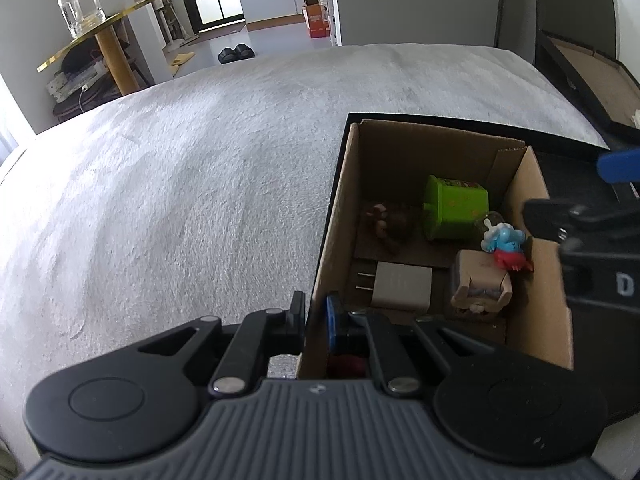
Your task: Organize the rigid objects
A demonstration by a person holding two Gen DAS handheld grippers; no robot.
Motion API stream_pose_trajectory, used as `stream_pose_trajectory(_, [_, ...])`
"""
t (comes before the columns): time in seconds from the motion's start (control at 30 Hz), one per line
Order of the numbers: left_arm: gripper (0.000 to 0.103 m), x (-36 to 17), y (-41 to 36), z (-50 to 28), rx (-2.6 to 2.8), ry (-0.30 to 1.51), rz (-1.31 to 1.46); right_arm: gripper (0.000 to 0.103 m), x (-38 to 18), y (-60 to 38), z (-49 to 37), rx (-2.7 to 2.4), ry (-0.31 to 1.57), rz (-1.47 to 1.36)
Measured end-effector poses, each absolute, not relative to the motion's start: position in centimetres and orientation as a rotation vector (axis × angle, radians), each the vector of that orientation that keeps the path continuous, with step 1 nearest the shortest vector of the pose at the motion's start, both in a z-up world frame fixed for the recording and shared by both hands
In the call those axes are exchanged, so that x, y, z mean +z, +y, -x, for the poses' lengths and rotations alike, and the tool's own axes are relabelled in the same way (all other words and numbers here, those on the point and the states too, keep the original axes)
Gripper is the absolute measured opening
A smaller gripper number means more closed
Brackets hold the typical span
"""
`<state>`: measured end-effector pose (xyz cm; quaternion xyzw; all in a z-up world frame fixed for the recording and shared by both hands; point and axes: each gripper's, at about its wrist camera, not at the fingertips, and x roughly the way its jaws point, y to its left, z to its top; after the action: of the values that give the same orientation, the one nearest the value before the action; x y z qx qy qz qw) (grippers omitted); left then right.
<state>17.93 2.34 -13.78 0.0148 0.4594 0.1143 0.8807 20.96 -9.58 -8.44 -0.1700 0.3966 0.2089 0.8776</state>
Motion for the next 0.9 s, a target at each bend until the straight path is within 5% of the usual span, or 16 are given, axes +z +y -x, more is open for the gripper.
stream_pose_trajectory(0.57, [0.012, -10.8, 1.2, -17.8, 0.249, 0.978, -0.065, 0.082, -6.6, -15.6, -20.1, 0.355, 0.823, 0.15])
stream_pose_trajectory(0.9, [0.041, -8.1, 1.1, -16.5, 0.272, 0.945, -0.063, 0.091, -5.1, -17.7, -18.4, 0.334, 0.789, 0.082])
